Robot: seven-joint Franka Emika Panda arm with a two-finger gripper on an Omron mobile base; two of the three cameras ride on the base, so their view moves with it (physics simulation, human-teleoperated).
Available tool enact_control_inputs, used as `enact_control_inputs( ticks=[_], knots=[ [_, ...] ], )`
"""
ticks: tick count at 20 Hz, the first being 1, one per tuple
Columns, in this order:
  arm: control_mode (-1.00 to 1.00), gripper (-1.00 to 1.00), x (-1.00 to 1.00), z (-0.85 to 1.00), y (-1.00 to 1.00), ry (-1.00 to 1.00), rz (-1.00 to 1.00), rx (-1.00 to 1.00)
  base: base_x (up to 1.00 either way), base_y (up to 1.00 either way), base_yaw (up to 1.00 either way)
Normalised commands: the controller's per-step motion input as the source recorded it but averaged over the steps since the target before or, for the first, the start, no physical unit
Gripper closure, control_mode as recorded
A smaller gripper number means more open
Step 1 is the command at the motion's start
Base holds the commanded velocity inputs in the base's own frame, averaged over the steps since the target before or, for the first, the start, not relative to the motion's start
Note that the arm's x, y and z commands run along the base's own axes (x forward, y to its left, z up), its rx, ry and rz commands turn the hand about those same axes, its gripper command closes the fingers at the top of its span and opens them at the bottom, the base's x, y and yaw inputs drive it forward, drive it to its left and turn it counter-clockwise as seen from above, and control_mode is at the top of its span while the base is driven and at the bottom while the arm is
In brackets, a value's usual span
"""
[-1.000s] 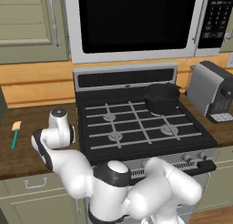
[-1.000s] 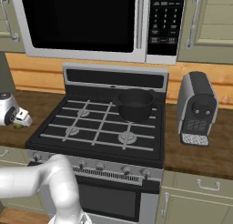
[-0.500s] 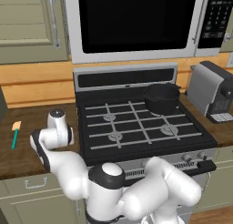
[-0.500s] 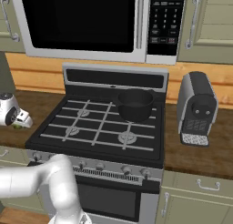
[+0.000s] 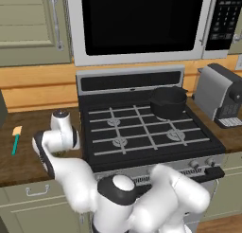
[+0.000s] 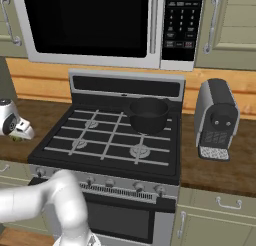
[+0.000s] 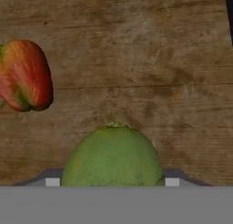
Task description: Put the bell pepper and lime in the pot. Retrieve the spatula and lightly stir the vegetables in the pot.
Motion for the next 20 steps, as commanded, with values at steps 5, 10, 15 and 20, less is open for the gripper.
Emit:
enact_control_inputs(
  ticks=[5,10,15,20],
  knots=[
    [-1.0,1.0,-0.74,0.54,-0.57,-0.02,0.0,0.01,0.0,0.0,0.0],
    [-1.0,1.0,-0.54,0.72,-0.5,-0.06,0.0,0.0,0.0,0.0,0.0],
    [-1.0,1.0,-0.44,0.65,-0.65,-0.13,0.0,-0.01,0.0,0.0,0.0],
    [-1.0,1.0,-0.34,0.56,-0.77,-0.17,0.0,-0.02,0.0,0.0,0.0]
  ],
)
